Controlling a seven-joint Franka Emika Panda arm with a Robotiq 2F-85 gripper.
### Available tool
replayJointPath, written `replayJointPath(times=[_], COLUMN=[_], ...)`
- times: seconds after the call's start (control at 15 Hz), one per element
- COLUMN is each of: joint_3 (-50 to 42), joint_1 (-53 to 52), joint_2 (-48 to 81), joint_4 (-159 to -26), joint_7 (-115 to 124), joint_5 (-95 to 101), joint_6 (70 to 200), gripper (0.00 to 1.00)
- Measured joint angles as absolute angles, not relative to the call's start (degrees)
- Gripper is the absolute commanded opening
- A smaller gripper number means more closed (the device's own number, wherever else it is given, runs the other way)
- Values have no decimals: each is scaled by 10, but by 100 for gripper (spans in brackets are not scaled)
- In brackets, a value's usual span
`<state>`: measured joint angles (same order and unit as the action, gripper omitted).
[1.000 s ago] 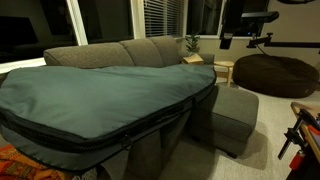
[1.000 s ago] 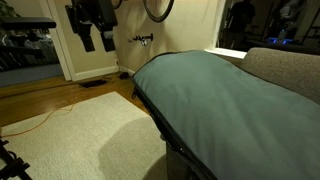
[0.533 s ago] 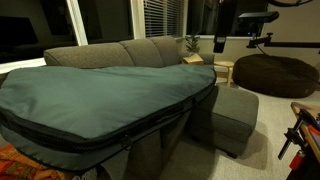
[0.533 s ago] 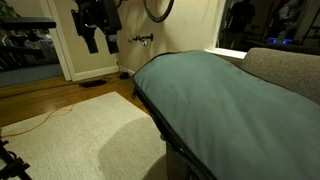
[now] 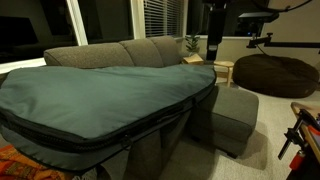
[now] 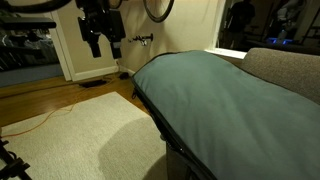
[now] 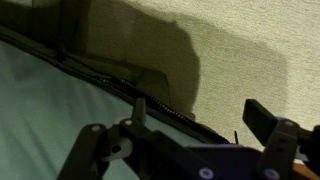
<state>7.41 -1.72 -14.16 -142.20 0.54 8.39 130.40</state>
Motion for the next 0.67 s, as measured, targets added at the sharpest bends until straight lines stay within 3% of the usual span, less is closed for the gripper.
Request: replayJointPath(times=[0.67], joint_3=[86], joint_1=[-37], joint_2=[-87], joint_4=[-1399], joint_7=[70], joint_5=[62], joint_6=[1331], gripper=[100])
